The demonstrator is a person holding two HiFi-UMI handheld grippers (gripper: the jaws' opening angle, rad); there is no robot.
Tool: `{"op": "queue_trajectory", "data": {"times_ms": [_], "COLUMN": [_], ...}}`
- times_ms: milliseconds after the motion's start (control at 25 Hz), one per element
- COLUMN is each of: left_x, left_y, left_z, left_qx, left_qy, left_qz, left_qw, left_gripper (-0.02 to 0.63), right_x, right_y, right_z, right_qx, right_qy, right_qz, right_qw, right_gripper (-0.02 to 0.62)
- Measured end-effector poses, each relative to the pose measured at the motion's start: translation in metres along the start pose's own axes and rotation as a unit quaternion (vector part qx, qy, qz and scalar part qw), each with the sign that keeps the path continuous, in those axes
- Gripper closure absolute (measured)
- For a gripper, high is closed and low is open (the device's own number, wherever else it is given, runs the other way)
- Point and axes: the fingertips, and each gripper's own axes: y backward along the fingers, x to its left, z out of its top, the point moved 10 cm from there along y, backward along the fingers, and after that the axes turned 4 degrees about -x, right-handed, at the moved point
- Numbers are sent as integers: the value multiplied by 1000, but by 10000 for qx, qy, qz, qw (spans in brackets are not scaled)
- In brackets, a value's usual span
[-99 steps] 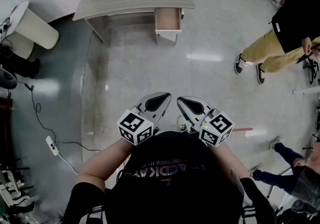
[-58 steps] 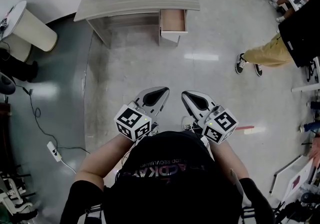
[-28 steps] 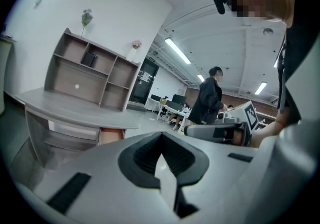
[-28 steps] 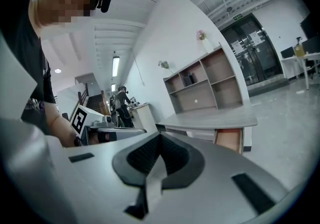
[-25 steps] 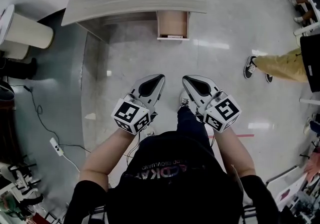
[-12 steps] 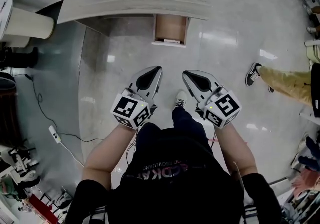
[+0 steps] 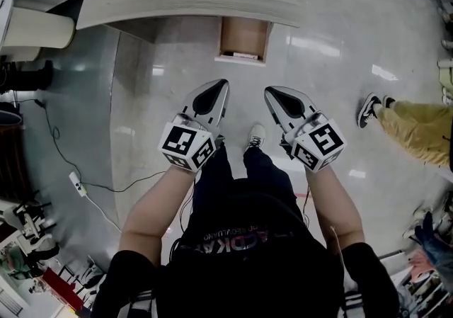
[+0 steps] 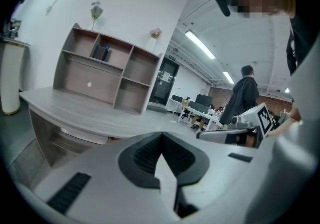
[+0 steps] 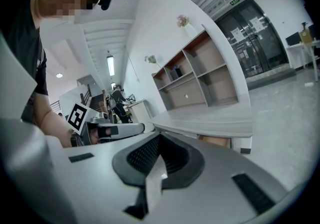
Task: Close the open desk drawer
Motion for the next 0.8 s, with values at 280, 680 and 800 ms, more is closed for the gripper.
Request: {"op": "queue_trajectory", "data": {"times_ms": [280, 680, 800], "left_x": [33, 97, 113], "left_y": [-12, -19, -22], "left_z": [-5, -8, -16], "left_qx": [98, 361, 391], "left_qy": [-108, -345, -530], "left_qz": [-280, -781, -894], "left_qw": [9995, 9957, 9938], "left_gripper": [595, 595, 595], "right_x": [-3, 1, 3], "right_y": [-12, -41, -51], "right_z": [-10, -29, -40], "right_qx": [-110, -236, -278], "right_qy": [-22, -125, -79], "right_qz": [-589, -1521, -1711], "right_qw": [9982, 9880, 9848], "right_gripper": [586, 586, 586]}}
